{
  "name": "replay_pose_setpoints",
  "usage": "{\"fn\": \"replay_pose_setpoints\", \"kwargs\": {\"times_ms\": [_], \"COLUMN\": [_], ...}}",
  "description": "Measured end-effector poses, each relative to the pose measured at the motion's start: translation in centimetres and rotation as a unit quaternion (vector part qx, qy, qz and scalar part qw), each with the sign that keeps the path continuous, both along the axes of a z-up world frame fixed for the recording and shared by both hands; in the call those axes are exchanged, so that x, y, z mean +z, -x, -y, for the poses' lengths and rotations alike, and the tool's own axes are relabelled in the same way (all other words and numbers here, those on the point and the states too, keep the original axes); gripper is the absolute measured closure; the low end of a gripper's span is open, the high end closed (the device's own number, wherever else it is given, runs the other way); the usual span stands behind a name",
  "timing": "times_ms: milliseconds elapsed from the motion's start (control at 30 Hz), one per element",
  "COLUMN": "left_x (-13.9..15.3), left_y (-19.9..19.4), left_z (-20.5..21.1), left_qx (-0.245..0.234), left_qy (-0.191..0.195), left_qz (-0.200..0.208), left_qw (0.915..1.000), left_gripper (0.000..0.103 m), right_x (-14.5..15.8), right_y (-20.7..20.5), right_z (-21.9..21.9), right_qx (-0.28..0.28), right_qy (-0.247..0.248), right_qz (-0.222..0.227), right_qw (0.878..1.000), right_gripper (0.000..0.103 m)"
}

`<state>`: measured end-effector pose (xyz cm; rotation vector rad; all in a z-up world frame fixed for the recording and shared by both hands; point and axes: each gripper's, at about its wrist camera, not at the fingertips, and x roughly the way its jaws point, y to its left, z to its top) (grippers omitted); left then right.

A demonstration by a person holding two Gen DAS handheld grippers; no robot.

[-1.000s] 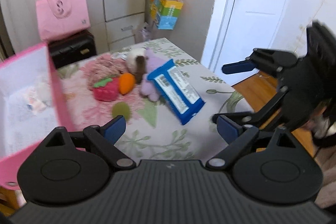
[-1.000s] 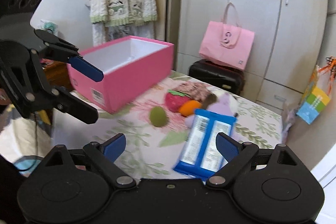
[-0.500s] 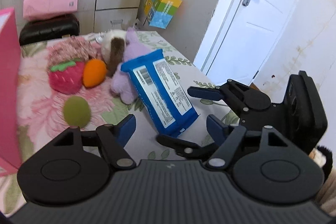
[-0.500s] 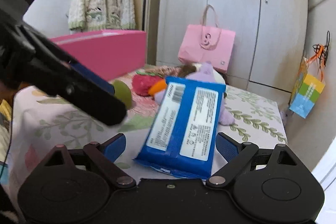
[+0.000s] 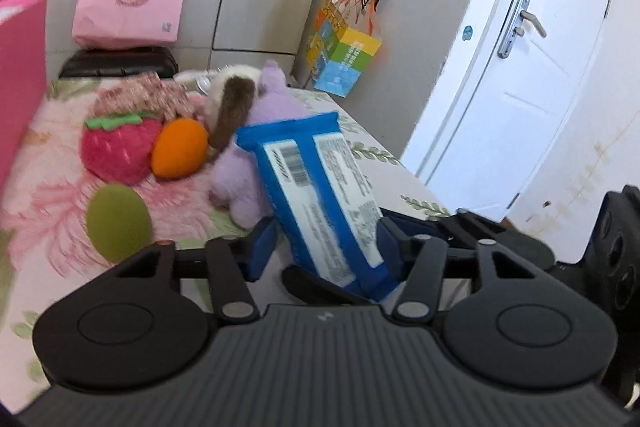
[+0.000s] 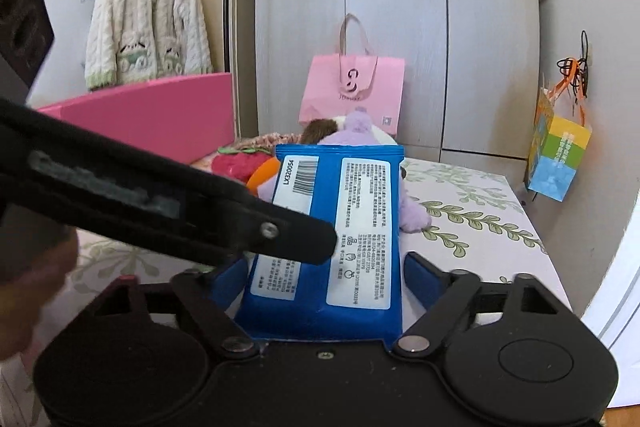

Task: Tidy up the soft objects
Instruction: 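Grasp the blue wet-wipes pack with the right tool, then carry the wet-wipes pack over the pink shoebox with the right tool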

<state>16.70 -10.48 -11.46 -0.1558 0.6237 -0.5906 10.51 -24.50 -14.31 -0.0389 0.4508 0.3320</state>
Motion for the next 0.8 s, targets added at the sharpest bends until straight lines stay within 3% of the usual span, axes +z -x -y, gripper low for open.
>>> {"fn": "replay_pose_setpoints", "kwargs": {"times_ms": [100,367,567,800], "left_x": [-0.8,-0.8,-0.5,1.0], "left_y": [-0.1,0.8,1.3,2.9], "left_z": [0.6,1.1,0.6,0.0], "left_qx": [0.021,0.024,0.008,0.001], "left_qy": [-0.023,-0.046,-0.034,-0.045], "left_qz": [-0.015,-0.001,-0.017,-0.017], "left_qw": [0.9994,0.9987,0.9993,0.9988], "left_gripper": [0.065,0.065,0.065,0.065], "right_x": [-0.2,-0.6,0.0,1.4], "right_y": [-0.1,0.7,1.4,2.7], "right_z": [0.0,-0.3,-0.5,-1.0], "right_qx": [-0.011,-0.024,-0.027,-0.023], "right_qy": [-0.013,-0.031,-0.024,-0.022], "right_qz": [-0.001,0.005,-0.003,-0.012], "right_qw": [1.0,0.999,0.999,0.999], "right_gripper": [0.026,0.037,0.038,0.038]}}
